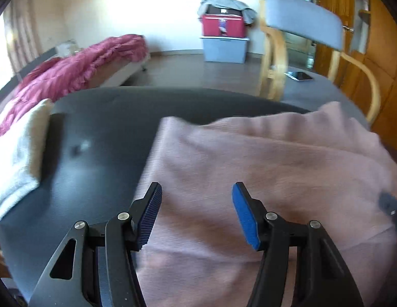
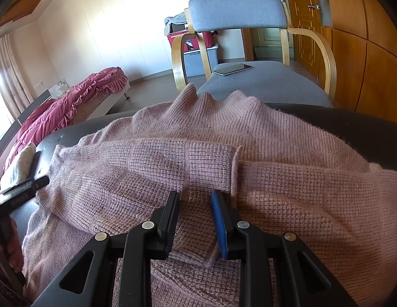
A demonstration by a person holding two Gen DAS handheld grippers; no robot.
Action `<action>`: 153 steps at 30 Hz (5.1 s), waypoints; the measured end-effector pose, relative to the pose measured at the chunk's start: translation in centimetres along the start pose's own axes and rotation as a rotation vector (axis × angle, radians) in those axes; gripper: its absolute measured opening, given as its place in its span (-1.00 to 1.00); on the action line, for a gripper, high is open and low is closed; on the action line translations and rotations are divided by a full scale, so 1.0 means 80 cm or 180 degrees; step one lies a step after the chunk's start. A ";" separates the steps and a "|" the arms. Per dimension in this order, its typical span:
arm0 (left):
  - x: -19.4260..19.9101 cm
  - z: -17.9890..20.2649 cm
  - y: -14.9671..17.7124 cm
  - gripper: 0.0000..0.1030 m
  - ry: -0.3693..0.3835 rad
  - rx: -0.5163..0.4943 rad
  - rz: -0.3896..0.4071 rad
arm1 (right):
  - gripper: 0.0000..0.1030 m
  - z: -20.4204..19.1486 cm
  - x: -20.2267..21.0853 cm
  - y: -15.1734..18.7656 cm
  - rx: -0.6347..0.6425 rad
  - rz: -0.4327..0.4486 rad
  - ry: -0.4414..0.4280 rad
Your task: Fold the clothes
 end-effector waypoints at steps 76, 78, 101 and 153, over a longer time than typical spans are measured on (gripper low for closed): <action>-0.017 0.009 0.006 0.25 0.0619 0.0179 0.0205 | -0.46 0.060 -0.112 -0.182 -0.0278 -0.0334 0.0298; -0.020 0.016 0.006 0.25 0.0583 0.0105 0.0171 | -0.46 0.066 -0.134 -0.190 -0.0317 -0.0490 0.0289; -0.025 0.017 0.005 0.27 0.0625 0.0100 0.0150 | -0.91 0.000 -0.041 -0.166 -0.0090 0.0125 -0.0066; -0.061 0.205 -0.126 0.27 0.1900 -0.1756 -0.0729 | -0.90 0.056 0.048 0.061 -0.1163 0.0038 -0.1445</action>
Point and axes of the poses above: each gripper's, at about its wrist camera, not at the fingertips, and x roughly against the way its jaws point, z to its right, y to its underside, the point moved 2 cm from there along -x, roughly the way its jaws point, and after that the axes turned 6 degrees about -x, right-handed, at the moved point
